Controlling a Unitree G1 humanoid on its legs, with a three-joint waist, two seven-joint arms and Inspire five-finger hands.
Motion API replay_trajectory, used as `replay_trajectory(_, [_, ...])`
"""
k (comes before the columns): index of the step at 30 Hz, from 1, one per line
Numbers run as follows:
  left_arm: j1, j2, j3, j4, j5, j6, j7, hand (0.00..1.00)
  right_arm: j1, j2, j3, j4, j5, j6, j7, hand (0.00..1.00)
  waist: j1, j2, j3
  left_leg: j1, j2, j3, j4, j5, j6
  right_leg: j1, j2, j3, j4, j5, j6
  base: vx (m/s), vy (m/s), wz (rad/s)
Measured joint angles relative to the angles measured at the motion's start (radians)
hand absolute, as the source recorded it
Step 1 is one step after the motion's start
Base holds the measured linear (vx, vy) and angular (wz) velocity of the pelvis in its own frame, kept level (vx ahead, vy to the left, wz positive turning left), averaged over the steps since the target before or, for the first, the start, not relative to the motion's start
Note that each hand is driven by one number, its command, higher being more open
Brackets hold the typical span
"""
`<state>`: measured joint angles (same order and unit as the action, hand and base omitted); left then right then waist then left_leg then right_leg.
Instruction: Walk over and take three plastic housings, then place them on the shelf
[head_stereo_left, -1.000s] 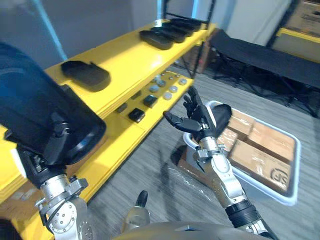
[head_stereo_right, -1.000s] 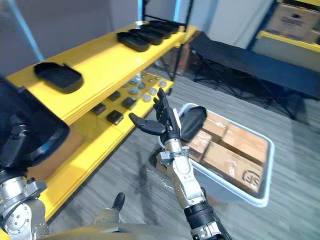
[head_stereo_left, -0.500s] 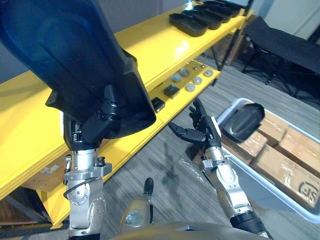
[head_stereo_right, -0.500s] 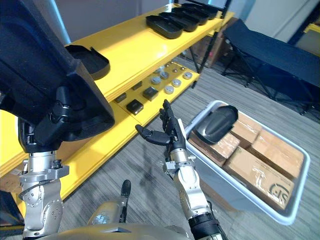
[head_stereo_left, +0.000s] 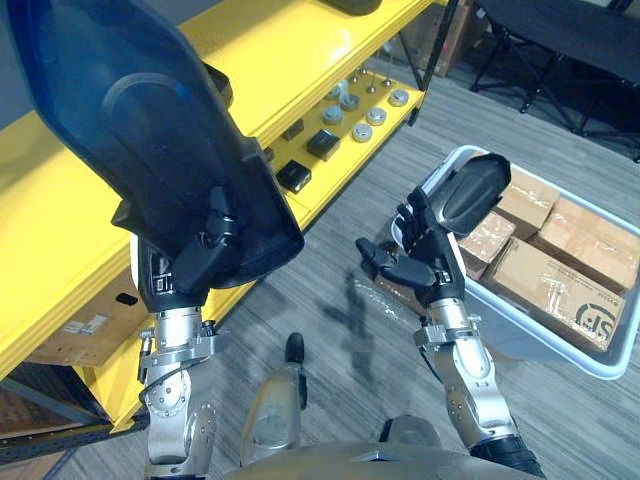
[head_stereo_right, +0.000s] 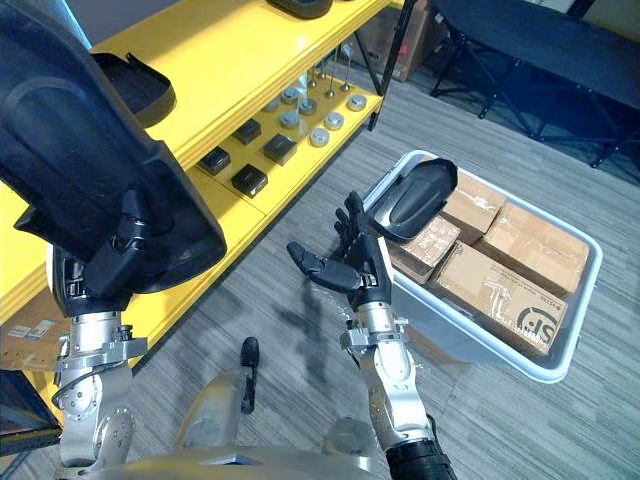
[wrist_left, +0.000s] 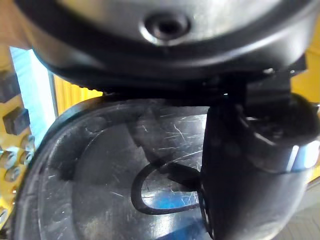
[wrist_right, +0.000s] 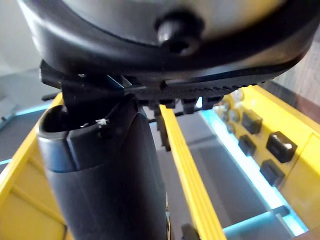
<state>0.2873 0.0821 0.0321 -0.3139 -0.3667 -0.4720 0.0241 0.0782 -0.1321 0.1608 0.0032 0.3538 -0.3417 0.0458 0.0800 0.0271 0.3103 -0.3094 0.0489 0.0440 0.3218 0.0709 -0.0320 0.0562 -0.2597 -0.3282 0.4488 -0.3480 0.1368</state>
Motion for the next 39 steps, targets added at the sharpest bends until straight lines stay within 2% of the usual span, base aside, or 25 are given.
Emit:
replay_trajectory(2, [0.03, -0.011, 0.016, -0.014, 0.025, 0.0, 0.008, 0.0, -0.009, 0.025, 0.005, -0.007, 0.008, -0.007, 0.003, 1.0, 0.0, 0.001, 0.002, -0.017, -0.003, 0.01, 0.107, -0.075, 0.006, 0.029, -0.019, -0.001, 0.022, -0.038, 0.0, 0.04, 0.086, -0.02])
replay_trajectory(3, [0.04, -0.01, 0.027, -0.029, 0.041, 0.0, 0.004, 0.0, -0.013, 0.035, 0.005, -0.009, 0.009, -0.014, 0.002, 1.0, 0.002, -0.013, 0.008, -0.035, 0.001, 0.021, 0.187, -0.117, 0.035, 0.043, -0.031, -0.002, 0.02, -0.048, -0.007, 0.08, 0.143, 0.01])
replay_trajectory(4, [0.041, -0.007, 0.037, -0.047, 0.052, 0.001, -0.004, 0.0, -0.013, 0.041, 0.005, -0.012, 0.01, -0.017, 0.002, 1.0, 0.013, -0.011, 0.009, -0.046, 0.011, 0.056, 0.309, -0.18, 0.06, 0.067, -0.034, -0.003, 0.019, -0.055, -0.007, 0.15, 0.184, 0.06])
replay_trajectory(5, [0.041, -0.004, 0.046, -0.07, 0.063, 0.002, -0.016, 0.0, 0.001, 0.049, 0.007, -0.022, 0.01, -0.018, -0.003, 1.0, 0.019, 0.001, -0.004, -0.023, 0.015, 0.104, 0.364, -0.286, 0.084, 0.11, -0.027, -0.018, 0.046, -0.06, -0.019, 0.23, 0.159, 0.06])
replay_trajectory(6, [0.035, -0.003, 0.055, -0.084, 0.064, 0.001, -0.022, 0.0, 0.003, 0.05, 0.009, -0.029, 0.01, -0.022, -0.005, 1.0, 0.025, -0.003, -0.003, -0.019, 0.013, 0.101, 0.374, -0.325, 0.071, 0.083, -0.042, -0.007, 0.127, -0.057, -0.051, 0.3, 0.195, 0.36])
replay_trajectory(7, [0.021, -0.005, 0.068, -0.092, 0.064, 0.002, -0.027, 0.0, 0.008, 0.061, 0.018, -0.032, 0.01, -0.028, -0.009, 1.0, 0.023, -0.019, -0.009, -0.014, -0.014, 0.095, 0.372, -0.339, 0.083, -0.001, -0.085, 0.027, 0.294, 0.005, -0.106, 0.32, 0.182, 0.48])
replay_trajectory(8, [0.025, -0.003, 0.083, -0.101, 0.066, 0.007, -0.027, 0.0, 0.005, 0.061, 0.031, -0.031, 0.009, -0.028, -0.009, 1.0, 0.022, -0.024, -0.016, 0.007, -0.033, 0.085, 0.332, -0.336, 0.091, -0.061, -0.101, 0.054, 0.388, 0.109, -0.139, 0.28, 0.162, 0.49])
replay_trajectory(9, [0.036, -0.001, 0.096, -0.109, 0.066, 0.009, -0.026, 0.0, 0.003, 0.062, 0.041, -0.032, 0.007, -0.031, -0.008, 1.0, 0.022, -0.026, -0.019, 0.023, -0.042, 0.079, 0.304, -0.33, 0.099, -0.079, -0.099, 0.076, 0.414, 0.145, -0.127, 0.32, 0.102, 0.42])
replay_trajectory(10, [0.041, 0.003, 0.114, -0.12, 0.066, 0.009, -0.013, 0.0, -0.002, 0.067, 0.061, -0.035, 0.005, -0.044, -0.006, 1.0, 0.023, -0.024, -0.022, 0.054, -0.053, 0.053, 0.252, -0.312, 0.118, -0.098, -0.069, 0.094, 0.437, 0.125, -0.109, 0.33, 0.051, 0.55])
replay_trajectory(12, [0.021, 0.007, 0.14, -0.124, 0.064, 0.01, 0.003, 0.0, -0.027, 0.068, 0.068, -0.039, 0.006, -0.045, 0.0, 1.0, 0.016, -0.023, -0.022, 0.109, -0.077, 0.001, 0.165, -0.279, 0.105, -0.115, -0.021, 0.086, 0.41, 0.079, -0.099, 0.31, 0.012, 0.79])
replay_trajectory(14, [-0.014, 0.025, 0.145, -0.123, 0.059, 0.01, 0.021, 0.0, -0.061, 0.044, 0.05, -0.057, 0.007, -0.047, 0.014, 1.0, 0.0, -0.015, -0.038, 0.158, -0.108, -0.077, 0.078, -0.252, 0.098, -0.174, 0.051, 0.119, 0.296, 0.039, -0.11, 0.26, -0.043, 1.1])
replay_trajectory(15, [-0.037, 0.035, 0.137, -0.119, 0.059, 0.01, 0.033, 0.0, -0.071, 0.031, 0.036, -0.075, 0.007, -0.056, 0.016, 1.0, -0.011, -0.007, -0.046, 0.164, -0.117, -0.121, 0.065, -0.249, 0.093, -0.212, 0.091, 0.183, 0.242, 0.039, -0.11, 0.28, -0.094, 1.62])
replay_trajectory(16, [-0.079, 0.05, 0.113, -0.101, 0.061, 0.01, 0.048, 0.0, -0.072, 0.015, 0.013, -0.107, 0.009, -0.075, 0.012, 1.0, -0.033, 0.008, -0.055, 0.175, -0.13, -0.19, 0.07, -0.249, 0.086, -0.247, 0.145, 0.305, 0.18, 0.044, -0.102, 0.35, -0.159, 1.83])
replay_trajectory(17, [-0.103, 0.06, 0.095, -0.086, 0.062, 0.01, 0.058, 0.0, -0.07, 0.008, 0.0, -0.133, 0.009, -0.084, 0.009, 1.0, -0.046, 0.009, -0.058, 0.194, -0.141, -0.241, 0.075, -0.255, 0.072, -0.254, 0.169, 0.385, 0.151, 0.056, -0.081, 0.31, -0.177, 1.92])
replay_trajectory(18, [-0.113, 0.064, 0.083, -0.078, 0.061, 0.01, 0.062, 0.0, -0.07, 0.007, -0.009, -0.166, 0.01, -0.086, 0.007, 1.0, -0.057, 0.001, -0.063, 0.216, -0.153, -0.285, 0.076, -0.263, 0.057, -0.257, 0.177, 0.442, 0.122, 0.072, -0.058, 0.33, -0.264, 1.6])
replay_trajectory(19, [-0.111, 0.063, 0.078, -0.078, 0.06, 0.011, 0.062, 0.0, -0.07, 0.009, -0.015, -0.205, 0.01, -0.087, 0.004, 1.0, -0.058, -0.012, -0.077, 0.23, -0.162, -0.313, 0.076, -0.274, 0.04, -0.259, 0.164, 0.445, 0.08, 0.091, -0.037, 0.34, -0.348, 1.49])
replay_trajectory(21, [-0.093, 0.062, 0.072, -0.089, 0.058, 0.011, 0.071, 0.0, -0.084, 0.011, -0.011, -0.307, 0.014, -0.106, 0.004, 1.0, -0.048, -0.061, -0.126, 0.226, -0.176, -0.325, 0.109, -0.314, -0.023, -0.241, 0.102, 0.371, -0.052, 0.239, -0.061, 0.36, -0.431, 1.39])
replay_trajectory(22, [-0.074, 0.033, 0.07, -0.088, 0.055, 0.012, 0.07, 0.0, -0.111, -0.001, -0.013, -0.342, 0.014, -0.128, 0.006, 1.0, -0.043, -0.04, -0.144, 0.211, -0.137, -0.309, 0.144, -0.343, -0.049, -0.203, 0.113, 0.313, -0.069, 0.203, -0.034, 0.28, -0.392, 1.14])
replay_trajectory(23, [-0.059, 0.016, 0.066, -0.088, 0.052, 0.014, 0.068, 0.0, -0.126, -0.014, -0.014, -0.354, 0.014, -0.134, 0.006, 1.0, -0.039, -0.023, -0.155, 0.201, -0.105, -0.291, 0.15, -0.346, -0.053, -0.184, 0.129, 0.28, -0.088, 0.209, -0.044, 0.27, -0.44, 1.09])
replay_trajectory(25, [-0.042, -0.011, 0.06, -0.071, 0.017, 0.016, 0.045, 0.0, -0.166, -0.043, -0.046, -0.367, 0.013, -0.144, 0.006, 1.0, -0.029, 0.013, -0.177, 0.198, -0.009, -0.168, 0.108, -0.327, -0.054, -0.113, 0.169, 0.178, -0.153, 0.213, -0.076, 0.15, -0.312, 1.04])
replay_trajectory(28, [-0.057, -0.017, 0.053, -0.043, -0.004, 0.016, 0.015, 0.0, -0.165, -0.052, -0.123, -0.334, 0.012, -0.144, 0.006, 1.0, -0.033, 0.016, -0.181, 0.215, 0.035, -0.031, 0.016, -0.255, -0.042, -0.055, 0.158, 0.081, -0.199, 0.212, -0.092, 0.07, -0.211, 1.04])
replay_trajectory(29, [-0.063, -0.022, 0.04, -0.034, -0.005, 0.017, 0.006, 0.0, -0.151, -0.052, -0.165, -0.321, 0.013, -0.145, 0.006, 1.0, -0.036, 0.018, -0.182, 0.217, 0.034, 0.01, -0.024, -0.221, -0.033, -0.038, 0.145, 0.047, -0.223, 0.215, -0.096, 0.02, -0.097, 0.77])
replay_trajectory(33, [-0.064, -0.025, 0.019, -0.028, 0.0, 0.022, -0.012, 0.0, -0.131, -0.048, -0.221, -0.239, 0.014, -0.143, 0.008, 1.0, -0.032, 0.017, -0.184, 0.239, 0.005, 0.006, -0.114, -0.158, -0.025, -0.022, 0.128, 0.025, -0.27, 0.243, -0.095, -0.01, 0.007, 0.3])
replay_trajectory(37, [-0.05, -0.023, 0.018, -0.014, 0.031, 0.041, -0.015, 0.0, -0.086, 0.003, -0.224, -0.222, 0.069, -0.137, 0.053, 1.0, -0.033, 0.013, -0.187, 0.249, -0.014, 0.005, -0.131, -0.149, -0.019, 0.005, 0.118, 0.025, -0.311, 0.261, -0.079, -0.04, 0.064, 0.06])
replay_trajectory(39, [-0.042, -0.023, 0.02, -0.007, 0.038, 0.041, -0.015, 0.0, -0.061, 0.02, -0.225, -0.22, 0.101, -0.136, 0.071, 1.0, -0.033, 0.016, -0.185, 0.223, -0.012, -0.006, -0.075, -0.166, -0.013, 0.005, 0.121, 0.024, -0.309, 0.26, -0.078, -0.05, 0.062, 0.08])
